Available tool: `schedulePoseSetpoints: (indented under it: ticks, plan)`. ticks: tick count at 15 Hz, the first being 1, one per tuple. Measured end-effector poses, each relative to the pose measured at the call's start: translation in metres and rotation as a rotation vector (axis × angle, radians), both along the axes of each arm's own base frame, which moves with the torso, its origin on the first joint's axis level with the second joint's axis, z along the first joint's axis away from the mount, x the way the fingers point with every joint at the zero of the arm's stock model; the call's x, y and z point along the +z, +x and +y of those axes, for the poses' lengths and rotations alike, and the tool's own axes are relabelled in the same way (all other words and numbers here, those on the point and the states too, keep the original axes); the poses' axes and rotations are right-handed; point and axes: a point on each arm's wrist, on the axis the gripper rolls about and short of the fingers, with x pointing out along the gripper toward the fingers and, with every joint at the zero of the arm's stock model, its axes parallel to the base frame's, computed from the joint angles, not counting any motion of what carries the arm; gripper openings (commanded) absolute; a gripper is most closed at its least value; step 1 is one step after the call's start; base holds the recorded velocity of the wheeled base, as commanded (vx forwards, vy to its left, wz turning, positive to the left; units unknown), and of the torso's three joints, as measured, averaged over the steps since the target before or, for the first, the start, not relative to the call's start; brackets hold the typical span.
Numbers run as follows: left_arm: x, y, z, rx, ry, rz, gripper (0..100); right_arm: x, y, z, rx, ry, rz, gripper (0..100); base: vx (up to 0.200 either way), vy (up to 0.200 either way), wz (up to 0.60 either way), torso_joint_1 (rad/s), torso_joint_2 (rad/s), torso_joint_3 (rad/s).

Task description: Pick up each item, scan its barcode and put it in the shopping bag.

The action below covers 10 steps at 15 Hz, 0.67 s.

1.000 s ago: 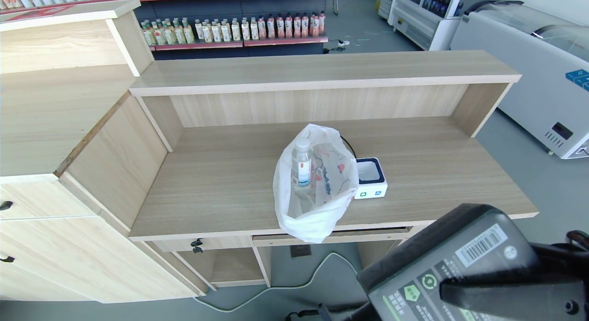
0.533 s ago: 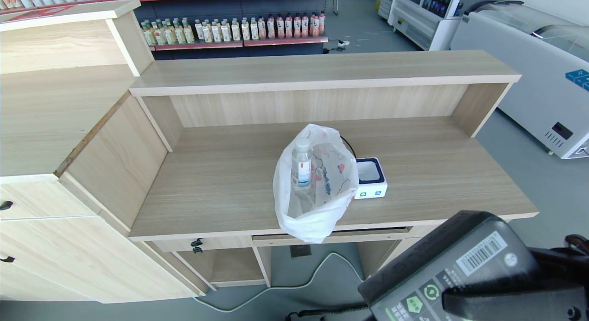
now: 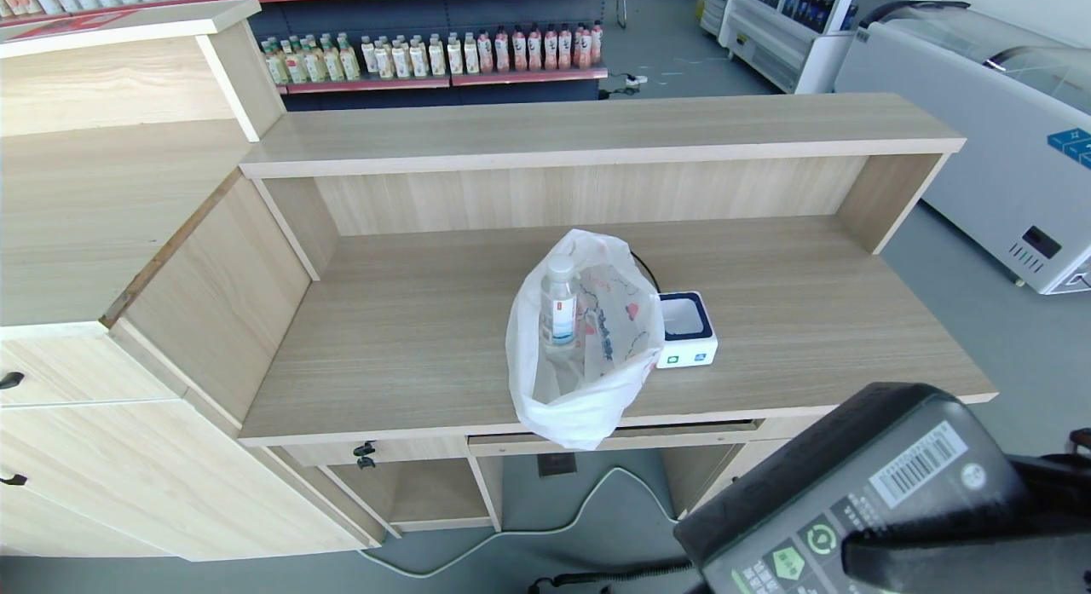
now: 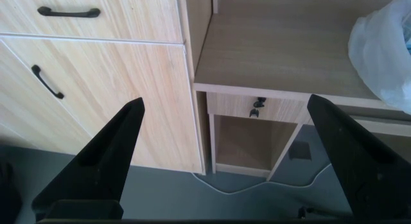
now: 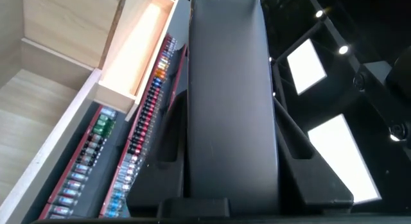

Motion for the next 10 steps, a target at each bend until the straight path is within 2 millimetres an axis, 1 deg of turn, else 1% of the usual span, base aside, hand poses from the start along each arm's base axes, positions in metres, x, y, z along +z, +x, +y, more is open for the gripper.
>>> schedulePoseSetpoints:
  ticks: [5, 8, 9, 10]
  plan:
    - [0.0, 0.0, 0.0, 0.0, 0.0, 0.0, 100, 0.003, -0.005, -0.003, 0.059, 0.007, -0.017, 0, 0.0, 0.0, 0.0, 0.0, 0.0, 0.0]
    - [0.0, 0.0, 0.0, 0.0, 0.0, -0.001, 100, 0.002, -0.005, -0.006, 0.045, 0.001, 0.003, 0, 0.0, 0.0, 0.0, 0.0, 0.0, 0.0]
    - [0.0, 0.0, 0.0, 0.0, 0.0, 0.0, 100, 0.007, -0.001, -0.008, 0.002, 0.021, 0.024, 0, 0.0, 0.0, 0.0, 0.0, 0.0, 0.0]
    - [0.0, 0.0, 0.0, 0.0, 0.0, 0.0, 100, 0.014, 0.005, -0.014, -0.116, 0.065, 0.081, 0, 0.0, 0.0, 0.0, 0.0, 0.0, 0.0]
